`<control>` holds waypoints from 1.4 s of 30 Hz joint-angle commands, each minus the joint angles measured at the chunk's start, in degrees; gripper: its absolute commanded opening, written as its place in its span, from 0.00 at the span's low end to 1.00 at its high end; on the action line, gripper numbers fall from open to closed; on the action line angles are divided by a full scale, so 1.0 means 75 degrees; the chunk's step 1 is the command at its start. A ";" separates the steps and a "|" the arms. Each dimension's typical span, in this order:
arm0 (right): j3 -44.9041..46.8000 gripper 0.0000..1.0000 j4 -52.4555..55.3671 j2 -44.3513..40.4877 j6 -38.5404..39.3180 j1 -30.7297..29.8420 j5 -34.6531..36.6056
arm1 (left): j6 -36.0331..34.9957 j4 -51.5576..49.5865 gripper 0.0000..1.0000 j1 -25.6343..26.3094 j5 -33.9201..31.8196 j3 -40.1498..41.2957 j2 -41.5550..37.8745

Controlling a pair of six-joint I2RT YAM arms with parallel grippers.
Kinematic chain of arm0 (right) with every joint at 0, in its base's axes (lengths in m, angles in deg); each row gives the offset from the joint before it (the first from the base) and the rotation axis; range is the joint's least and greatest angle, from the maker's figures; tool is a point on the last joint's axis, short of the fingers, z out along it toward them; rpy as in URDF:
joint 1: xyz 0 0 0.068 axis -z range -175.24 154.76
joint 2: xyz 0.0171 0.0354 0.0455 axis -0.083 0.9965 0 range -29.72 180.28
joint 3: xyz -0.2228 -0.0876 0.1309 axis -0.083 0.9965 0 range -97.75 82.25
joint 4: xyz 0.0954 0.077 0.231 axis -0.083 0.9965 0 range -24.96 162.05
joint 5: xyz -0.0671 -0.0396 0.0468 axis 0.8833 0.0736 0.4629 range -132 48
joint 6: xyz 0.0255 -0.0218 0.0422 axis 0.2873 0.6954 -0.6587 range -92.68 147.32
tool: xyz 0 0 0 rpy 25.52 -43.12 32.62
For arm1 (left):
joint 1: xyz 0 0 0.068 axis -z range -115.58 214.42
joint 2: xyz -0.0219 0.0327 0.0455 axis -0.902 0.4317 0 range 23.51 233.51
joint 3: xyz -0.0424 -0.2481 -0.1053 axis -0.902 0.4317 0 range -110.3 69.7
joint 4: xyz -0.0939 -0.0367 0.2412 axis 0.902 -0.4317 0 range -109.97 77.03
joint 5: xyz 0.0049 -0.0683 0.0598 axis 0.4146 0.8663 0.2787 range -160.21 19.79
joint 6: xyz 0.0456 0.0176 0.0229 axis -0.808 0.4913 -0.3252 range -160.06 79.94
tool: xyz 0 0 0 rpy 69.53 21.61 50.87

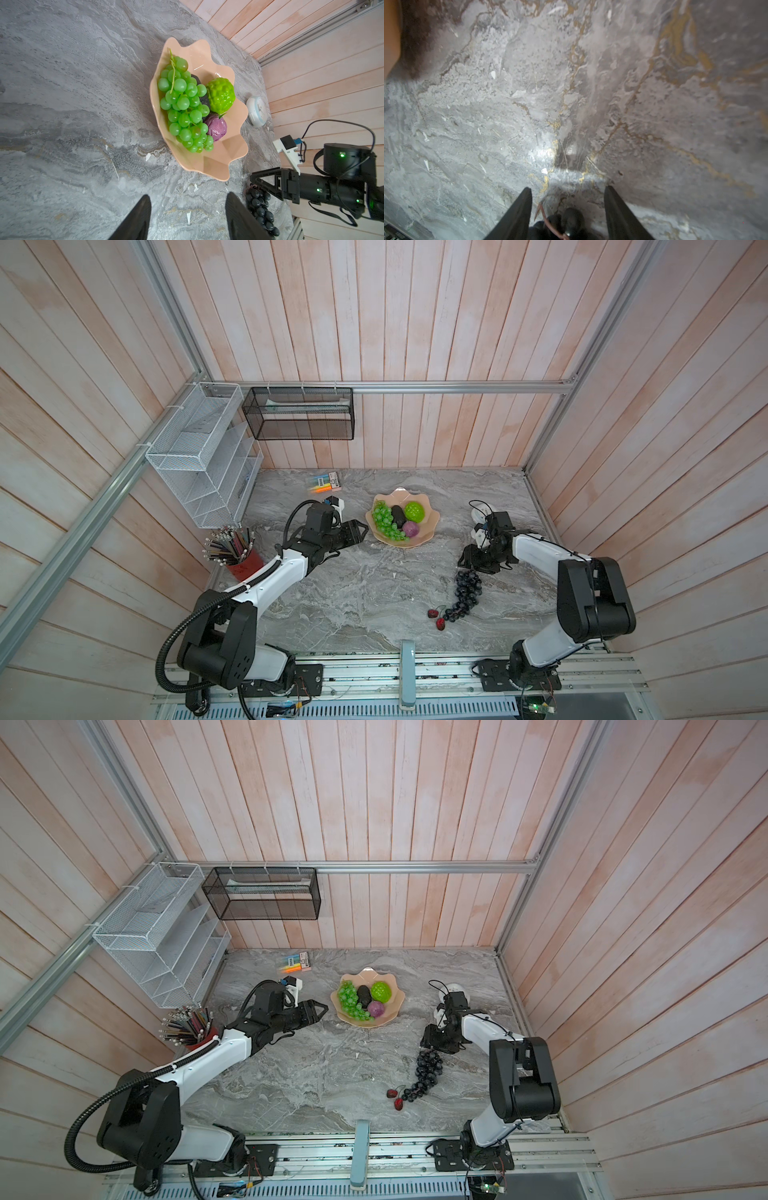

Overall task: Arrange fruit in a fruit bowl
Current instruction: Pick up the fruits from the middle-right of the table.

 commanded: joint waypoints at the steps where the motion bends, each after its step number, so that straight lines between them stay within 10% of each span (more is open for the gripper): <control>1: -0.0212 0.50 0.0199 0.0261 0.0239 -0.0126 0.0015 | 0.0049 0.0192 0.60 -0.0058 0.0065 0.0120 -0.0143; 17: -0.0344 0.00 0.0227 -0.0203 0.0277 -0.0244 0.0038 | 0.0179 0.0183 0.60 -0.0070 0.0026 0.0221 -0.0265; 42: 0.0139 0.00 -0.0550 -0.2608 -0.0121 -0.0674 -0.0010 | 0.0167 -0.0276 0.60 -0.0070 -0.0204 -0.0214 -0.0285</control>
